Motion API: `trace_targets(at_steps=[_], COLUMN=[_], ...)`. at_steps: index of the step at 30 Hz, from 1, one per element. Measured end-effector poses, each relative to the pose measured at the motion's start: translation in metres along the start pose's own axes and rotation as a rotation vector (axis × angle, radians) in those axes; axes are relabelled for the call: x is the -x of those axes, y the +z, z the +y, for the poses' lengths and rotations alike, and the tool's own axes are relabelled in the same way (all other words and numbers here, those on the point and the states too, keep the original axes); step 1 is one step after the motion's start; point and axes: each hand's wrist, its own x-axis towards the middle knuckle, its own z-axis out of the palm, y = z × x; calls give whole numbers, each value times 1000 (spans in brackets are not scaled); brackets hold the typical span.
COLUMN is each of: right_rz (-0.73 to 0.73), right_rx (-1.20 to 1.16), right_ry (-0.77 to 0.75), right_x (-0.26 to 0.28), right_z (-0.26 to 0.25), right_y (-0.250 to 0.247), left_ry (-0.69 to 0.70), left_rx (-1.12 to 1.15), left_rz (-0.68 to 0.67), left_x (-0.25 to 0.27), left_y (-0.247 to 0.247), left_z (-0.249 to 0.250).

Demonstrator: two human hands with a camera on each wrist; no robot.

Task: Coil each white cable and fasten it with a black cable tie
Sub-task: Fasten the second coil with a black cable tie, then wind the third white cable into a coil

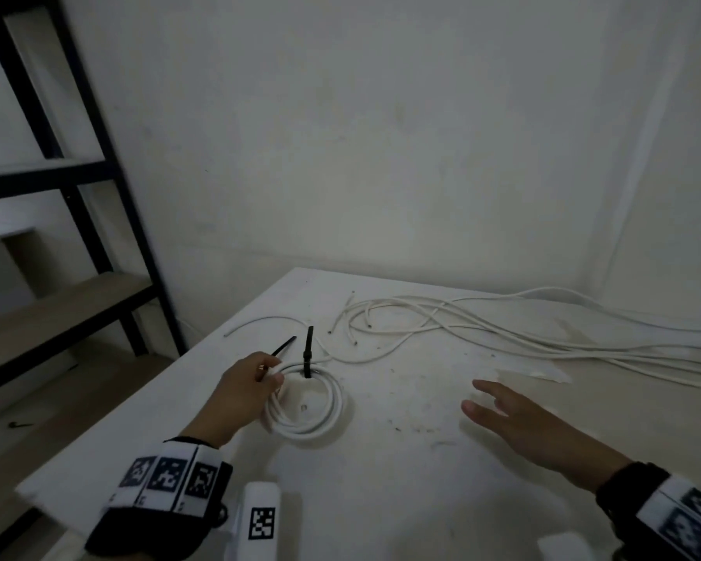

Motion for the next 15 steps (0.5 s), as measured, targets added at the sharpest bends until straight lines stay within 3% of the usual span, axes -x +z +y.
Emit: trace_targets(at_steps=[9,15], right_rz=[-23,-29], right_rx=[113,110], right_ry=[30,33], right_x=[-11,-17], right_z=[19,27], right_y=[-4,-11], left_ry=[-28,-37], left_rx=[-257,-364], left_rz=[-24,32], left_x=[-25,-32], left_y=[-2,5], left_z=[-15,-14])
